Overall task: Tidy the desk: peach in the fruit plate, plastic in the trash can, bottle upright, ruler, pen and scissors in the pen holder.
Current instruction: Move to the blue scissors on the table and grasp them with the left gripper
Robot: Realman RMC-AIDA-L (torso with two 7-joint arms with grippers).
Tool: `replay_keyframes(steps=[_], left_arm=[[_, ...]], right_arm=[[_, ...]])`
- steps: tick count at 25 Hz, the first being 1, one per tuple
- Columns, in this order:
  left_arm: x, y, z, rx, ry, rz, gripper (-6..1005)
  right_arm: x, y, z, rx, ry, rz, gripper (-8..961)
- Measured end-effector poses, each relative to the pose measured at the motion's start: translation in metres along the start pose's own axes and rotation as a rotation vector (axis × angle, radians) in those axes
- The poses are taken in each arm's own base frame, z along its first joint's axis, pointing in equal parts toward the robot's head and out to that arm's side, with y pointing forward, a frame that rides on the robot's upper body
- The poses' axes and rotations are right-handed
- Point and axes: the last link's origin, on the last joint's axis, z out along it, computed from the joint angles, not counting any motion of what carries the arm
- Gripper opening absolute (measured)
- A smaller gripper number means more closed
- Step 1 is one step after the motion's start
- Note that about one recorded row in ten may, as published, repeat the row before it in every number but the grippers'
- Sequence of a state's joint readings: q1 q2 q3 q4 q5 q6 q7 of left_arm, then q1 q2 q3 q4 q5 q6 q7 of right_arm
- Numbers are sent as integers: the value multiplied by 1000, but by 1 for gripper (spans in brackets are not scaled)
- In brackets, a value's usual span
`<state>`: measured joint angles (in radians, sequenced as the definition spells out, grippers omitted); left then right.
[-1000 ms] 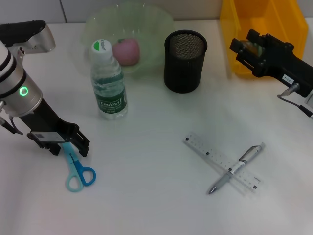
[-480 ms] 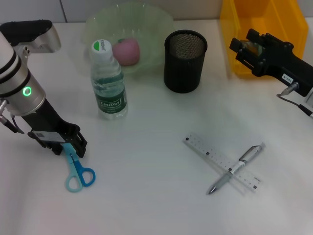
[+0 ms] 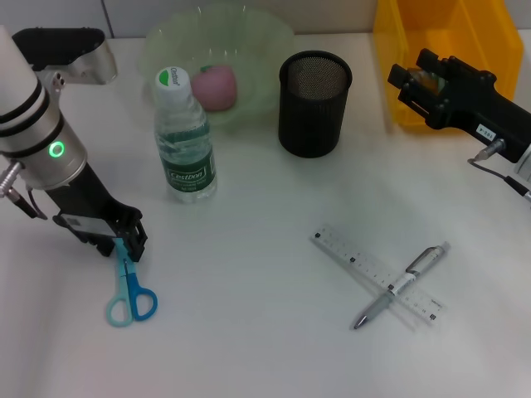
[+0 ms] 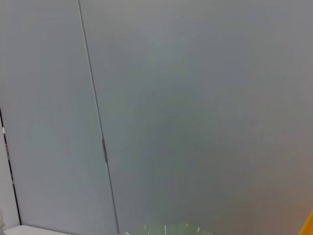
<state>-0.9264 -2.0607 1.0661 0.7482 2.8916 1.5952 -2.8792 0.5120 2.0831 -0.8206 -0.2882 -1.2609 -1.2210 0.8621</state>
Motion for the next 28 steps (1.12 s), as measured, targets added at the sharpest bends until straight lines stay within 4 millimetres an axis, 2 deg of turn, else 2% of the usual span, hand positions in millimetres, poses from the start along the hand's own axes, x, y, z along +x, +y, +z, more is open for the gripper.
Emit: replay_keyframes(steps=[7, 18, 28], left_arm=[[2, 5, -1, 1, -4, 14, 374], [4, 11, -2, 22, -20, 48, 375], [0, 8, -3, 58, -58, 69, 375]], right_arm=[[0, 0, 0, 0, 0, 0, 555], [-1, 0, 1, -1, -1, -1, 555], [0, 0, 1, -1, 0, 0, 555]])
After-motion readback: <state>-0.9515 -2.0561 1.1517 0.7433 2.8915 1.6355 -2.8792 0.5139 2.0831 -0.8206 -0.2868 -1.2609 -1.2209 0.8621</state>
